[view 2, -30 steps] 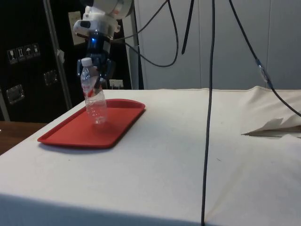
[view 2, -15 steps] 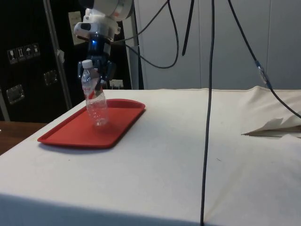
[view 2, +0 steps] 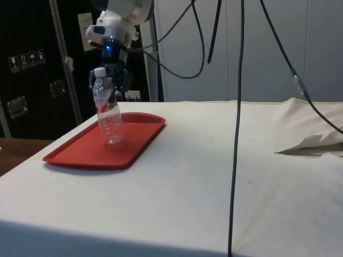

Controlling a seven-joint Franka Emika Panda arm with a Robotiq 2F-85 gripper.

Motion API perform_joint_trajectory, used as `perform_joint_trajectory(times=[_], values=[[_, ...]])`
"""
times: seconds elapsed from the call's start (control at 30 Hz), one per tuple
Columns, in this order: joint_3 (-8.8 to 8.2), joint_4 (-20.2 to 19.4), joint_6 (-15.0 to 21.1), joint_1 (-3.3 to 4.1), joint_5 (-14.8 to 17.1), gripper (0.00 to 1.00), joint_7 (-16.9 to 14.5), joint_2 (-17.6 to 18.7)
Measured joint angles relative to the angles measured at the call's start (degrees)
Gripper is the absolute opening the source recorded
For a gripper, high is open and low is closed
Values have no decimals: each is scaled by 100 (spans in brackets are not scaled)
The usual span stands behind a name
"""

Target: Place the bottle upright on the tray.

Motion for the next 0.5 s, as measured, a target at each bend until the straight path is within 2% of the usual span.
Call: perform_joint_trajectory(times=[0.5], values=[[-6,17,-17,-6,63,33,-29,86]])
